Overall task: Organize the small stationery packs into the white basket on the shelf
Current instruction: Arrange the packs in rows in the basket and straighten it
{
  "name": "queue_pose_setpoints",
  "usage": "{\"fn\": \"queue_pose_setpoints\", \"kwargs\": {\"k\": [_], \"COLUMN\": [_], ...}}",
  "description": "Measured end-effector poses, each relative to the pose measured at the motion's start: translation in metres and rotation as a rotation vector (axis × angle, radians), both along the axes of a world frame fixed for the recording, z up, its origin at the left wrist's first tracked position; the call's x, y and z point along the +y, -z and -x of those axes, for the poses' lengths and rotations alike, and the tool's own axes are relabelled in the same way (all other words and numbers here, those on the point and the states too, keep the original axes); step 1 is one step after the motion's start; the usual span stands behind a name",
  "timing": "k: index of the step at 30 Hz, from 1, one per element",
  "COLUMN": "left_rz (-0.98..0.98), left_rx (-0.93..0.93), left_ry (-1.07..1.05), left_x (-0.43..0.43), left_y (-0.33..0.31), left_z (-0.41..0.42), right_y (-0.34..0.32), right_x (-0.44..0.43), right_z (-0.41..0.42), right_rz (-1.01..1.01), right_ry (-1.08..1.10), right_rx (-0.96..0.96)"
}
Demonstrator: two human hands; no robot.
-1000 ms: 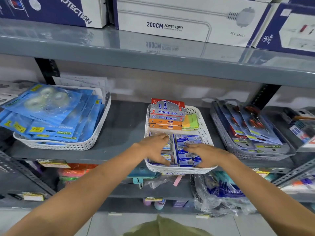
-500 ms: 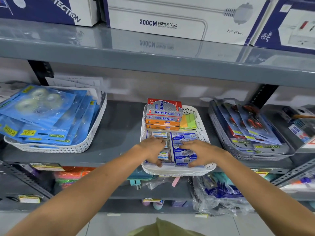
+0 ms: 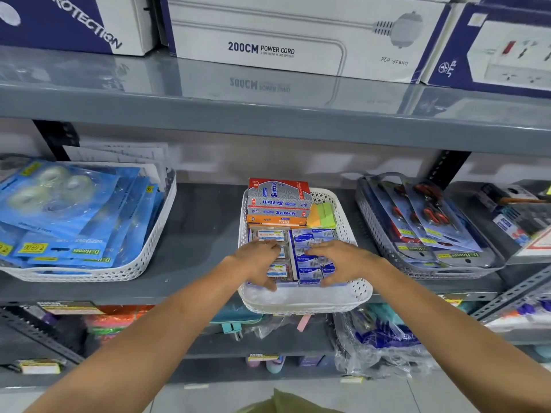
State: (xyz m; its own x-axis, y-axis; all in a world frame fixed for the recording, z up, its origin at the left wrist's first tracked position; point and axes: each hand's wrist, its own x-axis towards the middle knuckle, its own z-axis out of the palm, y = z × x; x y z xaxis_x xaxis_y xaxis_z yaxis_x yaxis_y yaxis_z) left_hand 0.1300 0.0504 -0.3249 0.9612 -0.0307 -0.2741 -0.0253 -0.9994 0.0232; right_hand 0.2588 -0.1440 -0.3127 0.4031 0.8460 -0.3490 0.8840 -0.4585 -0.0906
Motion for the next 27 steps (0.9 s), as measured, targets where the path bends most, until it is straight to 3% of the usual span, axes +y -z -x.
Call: {"fn": "queue_pose_setpoints", "kwargs": {"k": [15, 17, 19, 21, 24, 27], "left_rz": [0.010, 0.032, 0.097, 0.251, 0.701, 1.125], "left_rx": [-0.004, -0.058, -0.153, -0.311, -0.632, -0.611], "left_ry": [0.013, 0.015, -0.028, -0.118, -0.358, -0.775], "left_x": [0.000, 0.003, 0.008, 0.014, 0.015, 0.009], "left_y": [0.001, 0.001, 0.000, -0.001, -0.005, 0.002], "left_z": [0.001, 0.004, 0.011, 0.022, 0.042, 0.057], "right_y": [-0.001, -0.001, -0.004, -0.004, 0.005, 0.006], "right_x": [0.000, -0.006, -0.017, -0.028, -0.039, -0.044], "right_z": [0.002, 0.002, 0.004, 0.010, 0.023, 0.030], "right_rz": [0.031, -0.050, -0.276, -0.579, -0.881, -1.053], "right_ry": [-0.003, 0.035, 0.173, 0.368, 0.547, 0.706], "right_rx": [-0.028, 0.046, 0.171, 0.311, 0.352, 0.328]}}
